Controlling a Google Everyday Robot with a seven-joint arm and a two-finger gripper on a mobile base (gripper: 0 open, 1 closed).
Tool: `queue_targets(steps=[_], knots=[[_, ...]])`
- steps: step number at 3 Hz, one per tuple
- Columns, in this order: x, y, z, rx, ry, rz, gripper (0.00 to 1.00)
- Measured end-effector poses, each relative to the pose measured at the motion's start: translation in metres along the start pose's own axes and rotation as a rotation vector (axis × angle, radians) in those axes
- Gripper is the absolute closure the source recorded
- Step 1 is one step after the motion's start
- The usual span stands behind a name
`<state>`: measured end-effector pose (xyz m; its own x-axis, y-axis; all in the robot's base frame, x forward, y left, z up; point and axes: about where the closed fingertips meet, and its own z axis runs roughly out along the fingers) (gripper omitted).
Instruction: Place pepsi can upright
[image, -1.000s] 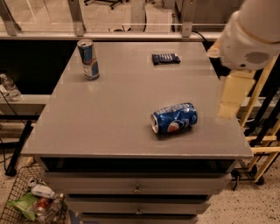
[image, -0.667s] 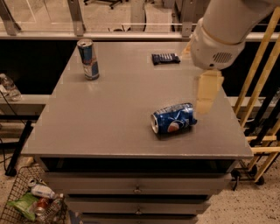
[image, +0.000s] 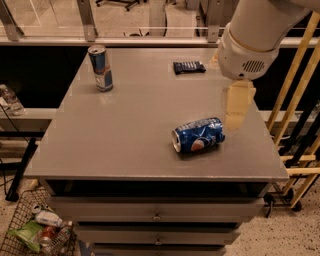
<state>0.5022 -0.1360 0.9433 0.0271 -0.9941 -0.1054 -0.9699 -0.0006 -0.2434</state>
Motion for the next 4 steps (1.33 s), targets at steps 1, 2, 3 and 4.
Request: queue_targets(steps=[1,2,3,4], knots=[[-0.011,0.014,0.004,0.034,0.042,-0.030,0.00],[-0.026,0.038,0.041,0.002,0.032,-0.134,0.00],[-0.039,0.052,0.070,-0.053,0.004,-0.252,0.00],[-0.047,0.046,0.091,-0.094,-0.004,-0.353,0.00]])
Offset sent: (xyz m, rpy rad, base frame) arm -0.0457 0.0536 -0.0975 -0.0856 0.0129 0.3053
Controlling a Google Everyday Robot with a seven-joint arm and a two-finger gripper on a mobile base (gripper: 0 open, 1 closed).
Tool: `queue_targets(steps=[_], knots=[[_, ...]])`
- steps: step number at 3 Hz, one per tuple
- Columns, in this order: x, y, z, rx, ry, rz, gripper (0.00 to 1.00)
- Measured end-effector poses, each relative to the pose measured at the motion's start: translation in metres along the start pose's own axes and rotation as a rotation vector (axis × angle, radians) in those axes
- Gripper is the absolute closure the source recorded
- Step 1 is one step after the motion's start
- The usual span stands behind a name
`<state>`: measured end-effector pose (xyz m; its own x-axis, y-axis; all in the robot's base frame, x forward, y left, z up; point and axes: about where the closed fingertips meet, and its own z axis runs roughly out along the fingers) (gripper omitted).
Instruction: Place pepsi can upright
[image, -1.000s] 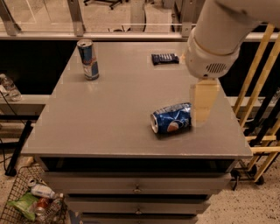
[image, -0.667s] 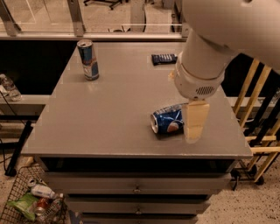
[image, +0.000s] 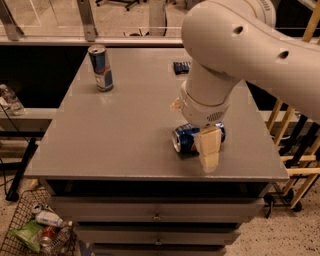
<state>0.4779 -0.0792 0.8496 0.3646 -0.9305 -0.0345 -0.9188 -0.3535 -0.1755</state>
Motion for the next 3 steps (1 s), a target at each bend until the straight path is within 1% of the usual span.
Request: queue_targets(steps=[1,2,3], knots=[[0.0014,-0.0096,0.0124,-0.036,0.043,-0.056,0.00],[0.0057,-0.0120,0.0154,-0.054,0.083,-0.059,0.00],[0.0097,-0.0105,0.0181,-0.070,0.087,-0.049,0.18]])
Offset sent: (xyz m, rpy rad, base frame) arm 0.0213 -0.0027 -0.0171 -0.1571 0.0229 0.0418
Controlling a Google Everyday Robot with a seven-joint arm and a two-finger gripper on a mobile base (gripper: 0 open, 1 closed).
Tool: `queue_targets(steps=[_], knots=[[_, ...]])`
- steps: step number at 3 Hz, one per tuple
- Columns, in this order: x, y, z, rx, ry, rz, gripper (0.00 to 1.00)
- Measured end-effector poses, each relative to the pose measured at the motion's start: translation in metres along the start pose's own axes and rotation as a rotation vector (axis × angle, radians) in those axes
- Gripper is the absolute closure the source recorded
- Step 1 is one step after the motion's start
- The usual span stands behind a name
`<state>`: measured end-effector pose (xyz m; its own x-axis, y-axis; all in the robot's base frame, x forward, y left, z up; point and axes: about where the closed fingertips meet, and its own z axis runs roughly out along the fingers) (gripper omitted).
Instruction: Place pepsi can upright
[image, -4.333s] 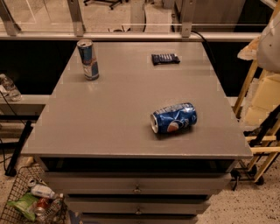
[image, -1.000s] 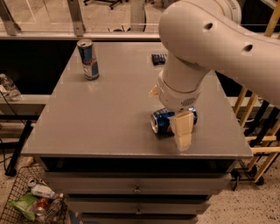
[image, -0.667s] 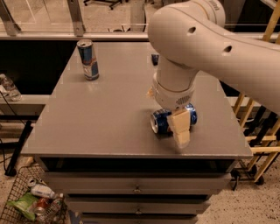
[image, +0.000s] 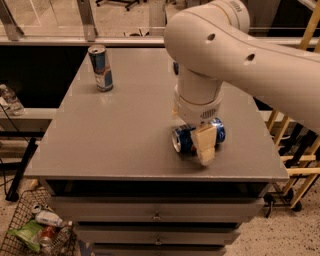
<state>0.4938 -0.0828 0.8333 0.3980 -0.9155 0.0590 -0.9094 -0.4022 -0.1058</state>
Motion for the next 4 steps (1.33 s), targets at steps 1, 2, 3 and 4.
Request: queue_targets(steps=[1,2,3,4], knots=[[0.003,0.001,-0.001,-0.009,-0.020,0.007,0.40],[0.003,0.000,-0.005,-0.009,-0.075,0.008,0.63],[-0.002,-0.001,-0.017,0.002,-0.178,0.000,0.87],[0.001,-0.004,-0.045,0.065,-0.353,0.025,1.00]])
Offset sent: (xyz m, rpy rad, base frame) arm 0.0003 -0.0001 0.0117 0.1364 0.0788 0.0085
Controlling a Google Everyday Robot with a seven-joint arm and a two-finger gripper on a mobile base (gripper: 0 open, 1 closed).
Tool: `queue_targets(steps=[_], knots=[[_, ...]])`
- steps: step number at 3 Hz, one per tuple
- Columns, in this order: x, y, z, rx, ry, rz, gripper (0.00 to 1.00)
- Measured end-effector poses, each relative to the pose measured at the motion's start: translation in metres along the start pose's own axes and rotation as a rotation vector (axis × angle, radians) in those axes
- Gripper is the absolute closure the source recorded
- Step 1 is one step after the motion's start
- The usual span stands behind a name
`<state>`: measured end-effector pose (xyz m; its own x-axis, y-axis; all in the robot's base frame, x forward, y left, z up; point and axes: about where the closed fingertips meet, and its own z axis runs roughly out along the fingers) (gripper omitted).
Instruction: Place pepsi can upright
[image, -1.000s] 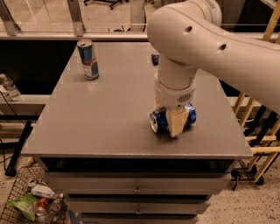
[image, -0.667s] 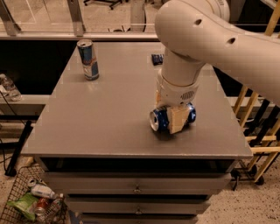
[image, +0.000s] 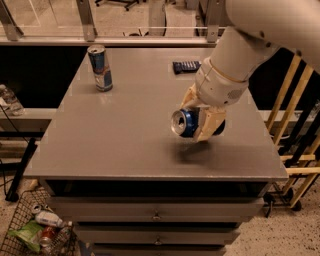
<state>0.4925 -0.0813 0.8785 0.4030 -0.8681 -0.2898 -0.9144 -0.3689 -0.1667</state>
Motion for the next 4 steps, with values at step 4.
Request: queue_targets(steps=[4], knots=[[-0.010,-0.014,-0.023,0.240,-0.439,0.269,1.00]])
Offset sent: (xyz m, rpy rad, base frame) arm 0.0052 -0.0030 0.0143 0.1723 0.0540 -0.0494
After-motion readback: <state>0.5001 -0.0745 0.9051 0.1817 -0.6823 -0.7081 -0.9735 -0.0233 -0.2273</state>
